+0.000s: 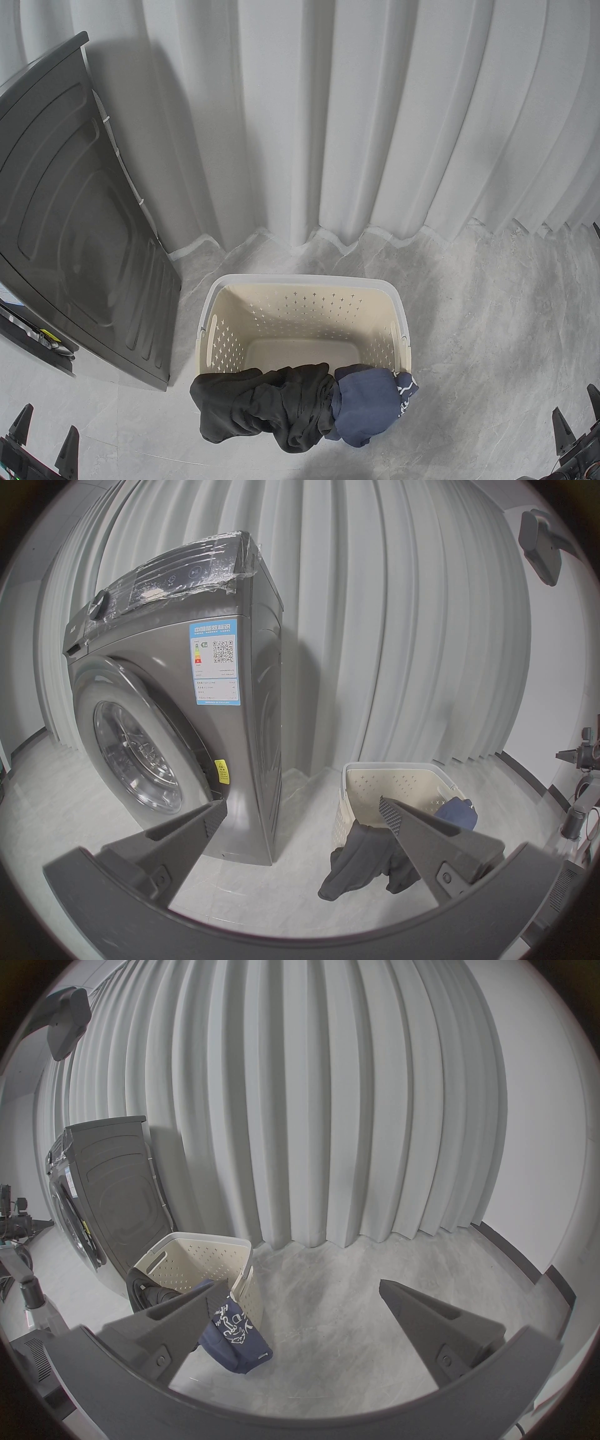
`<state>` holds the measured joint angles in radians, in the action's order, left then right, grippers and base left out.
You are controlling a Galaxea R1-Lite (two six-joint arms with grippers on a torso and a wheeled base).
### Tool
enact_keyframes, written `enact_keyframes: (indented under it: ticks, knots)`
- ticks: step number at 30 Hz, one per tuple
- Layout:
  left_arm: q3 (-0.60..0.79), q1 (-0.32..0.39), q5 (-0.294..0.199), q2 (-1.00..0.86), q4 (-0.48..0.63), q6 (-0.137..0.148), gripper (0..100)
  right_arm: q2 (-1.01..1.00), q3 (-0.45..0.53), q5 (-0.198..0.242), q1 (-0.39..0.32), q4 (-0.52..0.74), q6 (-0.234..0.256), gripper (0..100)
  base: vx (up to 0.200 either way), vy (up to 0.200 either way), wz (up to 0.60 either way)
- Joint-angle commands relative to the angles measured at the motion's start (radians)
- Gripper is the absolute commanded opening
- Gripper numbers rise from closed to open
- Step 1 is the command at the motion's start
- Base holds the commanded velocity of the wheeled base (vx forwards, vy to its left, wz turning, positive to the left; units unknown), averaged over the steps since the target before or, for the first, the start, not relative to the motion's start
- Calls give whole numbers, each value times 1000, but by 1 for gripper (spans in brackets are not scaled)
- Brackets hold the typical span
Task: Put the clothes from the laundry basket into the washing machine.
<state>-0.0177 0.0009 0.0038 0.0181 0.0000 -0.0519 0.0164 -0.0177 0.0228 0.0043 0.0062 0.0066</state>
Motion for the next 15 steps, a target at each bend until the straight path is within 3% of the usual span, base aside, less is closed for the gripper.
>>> enact_keyframes:
  ticks: [1,8,13,15]
  knots:
    - [16,1,1,-17,0,0,100,-12,18,0,0,0,0,100,0,0,0]
    - [18,1,1,-17,0,0,100,-12,18,0,0,0,0,100,0,0,0]
    - [16,1,1,-17,0,0,100,-12,18,0,0,0,0,100,200,0,0]
    - [18,1,1,-17,0,0,100,-12,18,0,0,0,0,100,0,0,0]
